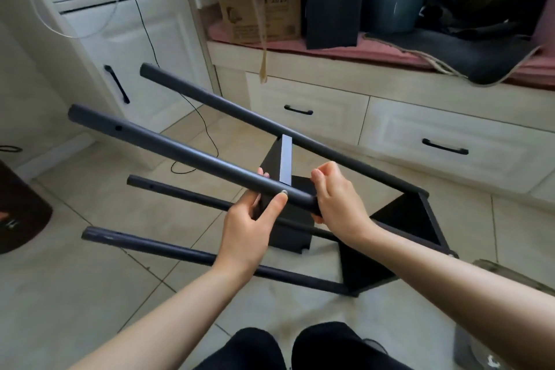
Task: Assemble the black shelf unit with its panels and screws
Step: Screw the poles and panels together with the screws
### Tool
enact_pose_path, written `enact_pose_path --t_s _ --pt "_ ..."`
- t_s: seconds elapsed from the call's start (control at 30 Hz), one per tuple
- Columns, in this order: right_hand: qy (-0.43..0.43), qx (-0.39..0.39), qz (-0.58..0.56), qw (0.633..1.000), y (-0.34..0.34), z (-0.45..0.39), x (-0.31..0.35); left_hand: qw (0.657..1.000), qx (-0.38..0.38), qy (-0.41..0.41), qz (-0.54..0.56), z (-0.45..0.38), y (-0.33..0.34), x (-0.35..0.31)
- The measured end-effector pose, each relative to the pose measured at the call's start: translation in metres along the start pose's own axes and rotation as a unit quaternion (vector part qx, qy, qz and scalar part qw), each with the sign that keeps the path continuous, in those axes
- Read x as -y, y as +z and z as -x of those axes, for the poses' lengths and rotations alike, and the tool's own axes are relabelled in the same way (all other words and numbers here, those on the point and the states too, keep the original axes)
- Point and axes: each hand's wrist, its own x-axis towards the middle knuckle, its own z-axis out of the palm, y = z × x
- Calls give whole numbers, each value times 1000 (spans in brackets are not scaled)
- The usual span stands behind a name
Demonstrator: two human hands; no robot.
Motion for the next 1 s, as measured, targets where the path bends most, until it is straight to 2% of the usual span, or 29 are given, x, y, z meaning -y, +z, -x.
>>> enact_pose_path --t_s 0.4,0.67,1.0 --pt "-52 70 152 985 40 6 -4 990 -80 -92 65 30 -13 48" --pt "-54 99 198 974 50 30 -14 983 -80 -149 72 67 -17 64" --pt "-46 131 213 967 54 44 -21 980 -62 -181 55 80 -21 73"
